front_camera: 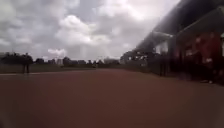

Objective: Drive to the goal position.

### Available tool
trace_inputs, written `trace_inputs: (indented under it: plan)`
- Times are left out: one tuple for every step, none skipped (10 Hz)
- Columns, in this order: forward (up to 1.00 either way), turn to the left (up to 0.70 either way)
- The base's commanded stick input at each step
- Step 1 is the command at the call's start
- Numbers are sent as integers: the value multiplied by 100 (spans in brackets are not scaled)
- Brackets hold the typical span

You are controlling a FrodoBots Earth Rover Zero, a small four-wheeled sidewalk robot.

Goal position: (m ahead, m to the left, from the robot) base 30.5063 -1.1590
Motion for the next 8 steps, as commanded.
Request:
trace_inputs:
  plan:
    - [70, 0]
    - [70, 0]
    - [70, 0]
    - [70, 0]
    - [70, 0]
    - [70, 0]
    - [70, 0]
    - [70, 0]
